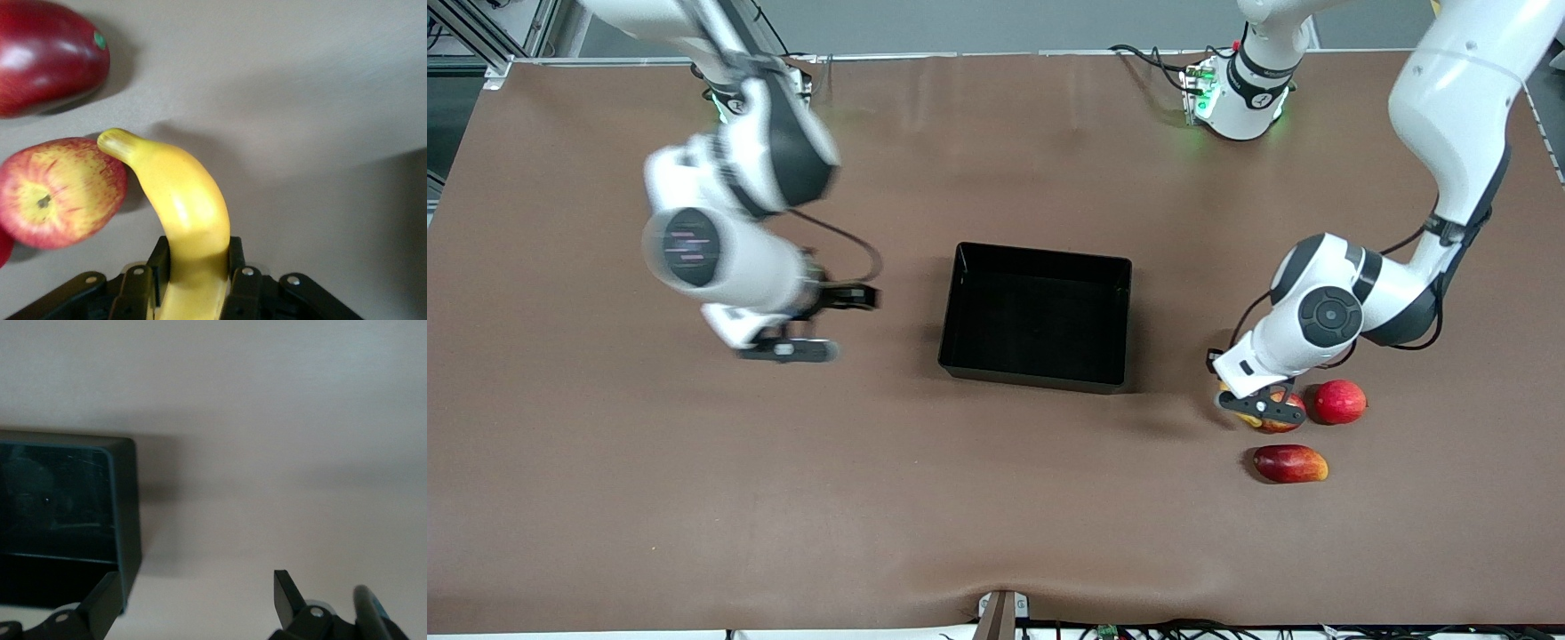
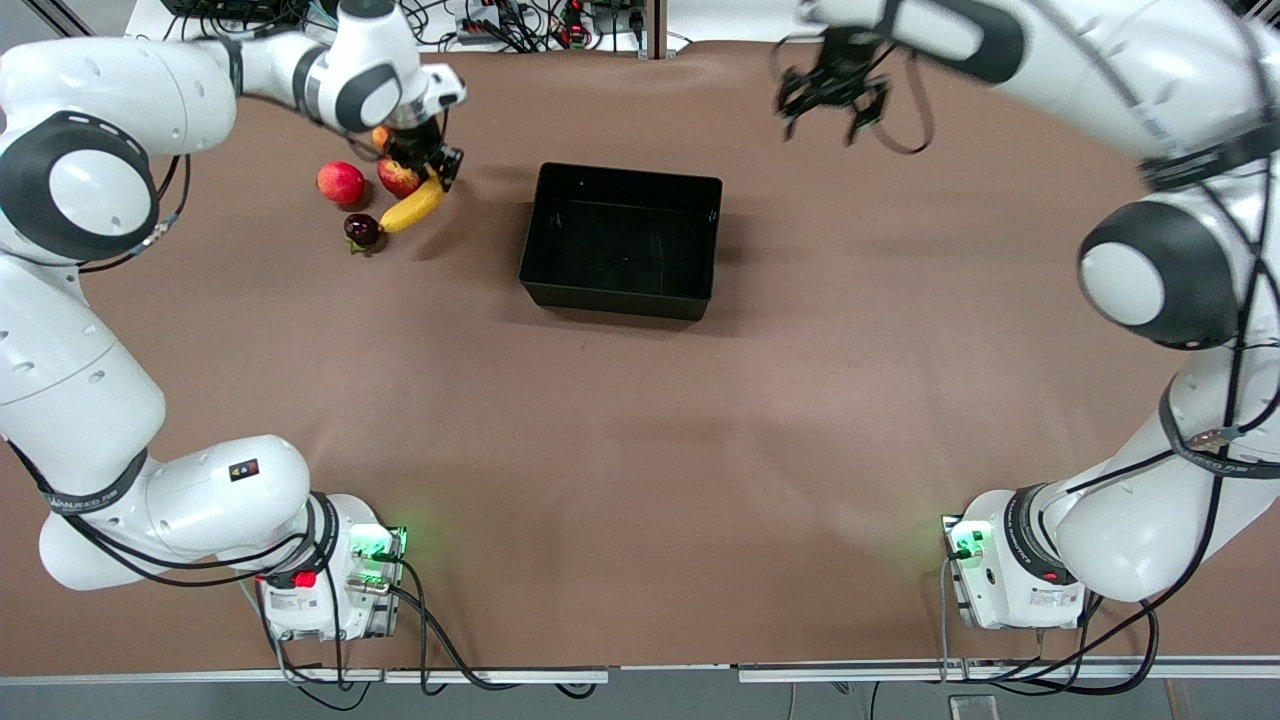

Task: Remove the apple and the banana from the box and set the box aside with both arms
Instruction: 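Place the banana by the apple while the right gripper grasps the box rim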

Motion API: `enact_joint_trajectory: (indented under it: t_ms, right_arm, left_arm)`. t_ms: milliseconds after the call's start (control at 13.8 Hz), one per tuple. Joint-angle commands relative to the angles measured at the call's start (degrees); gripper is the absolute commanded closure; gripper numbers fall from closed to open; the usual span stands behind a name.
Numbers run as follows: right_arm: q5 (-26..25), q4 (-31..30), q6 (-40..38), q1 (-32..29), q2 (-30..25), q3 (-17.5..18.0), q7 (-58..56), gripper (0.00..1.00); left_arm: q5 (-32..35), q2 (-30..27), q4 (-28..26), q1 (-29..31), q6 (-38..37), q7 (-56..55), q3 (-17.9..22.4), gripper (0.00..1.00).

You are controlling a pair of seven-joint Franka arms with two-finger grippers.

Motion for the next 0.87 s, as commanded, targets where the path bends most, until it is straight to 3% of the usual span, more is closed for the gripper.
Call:
enact_joint_trajectory:
  t_ms: [0, 434, 506, 578, 651, 723, 795]
  right_arm:
    - [0.7, -0.4, 5.5, 3.5, 4.7, -0.8, 1.1, 0.0]
    - [2.9, -1.4, 17.0, 12.1, 12.6, -0.9, 10.9, 0.0]
    - [2.8, -2.3, 18.7, 13.1, 13.0, -1.0, 11.1, 0.22]
    - [2.6, -2.6, 19.3, 13.2, 13.2, -1.0, 11.1, 0.63]
    - [2.5, -2.6, 19.2, 13.4, 13.2, -1.0, 11.1, 0.93]
    - [2.4, -2.6, 19.0, 13.4, 13.2, -1.0, 11.1, 1.0]
    - [2.4, -2.6, 18.8, 13.3, 13.2, -1.0, 11.1, 1.0]
  left_arm:
    - [2.4, 1.6, -1.1, 1.1, 3.4, -0.3, -1.1, 1.0]
    - [2.5, 2.1, -1.6, 1.1, 5.3, -0.3, -1.1, 1.0]
    - [2.5, 2.1, -1.7, 1.1, 5.3, -0.2, -1.1, 1.0]
    - [2.6, 2.1, -1.7, 1.1, 5.4, -0.2, -1.1, 1.0]
    - [2.5, 2.3, -1.7, 1.0, 6.1, -0.2, -1.1, 1.0]
    - [2.6, 2.4, -1.7, 1.0, 6.4, -0.2, -1.1, 1.0]
    - [2.5, 2.3, -1.7, 1.1, 6.4, -0.2, -1.1, 0.97]
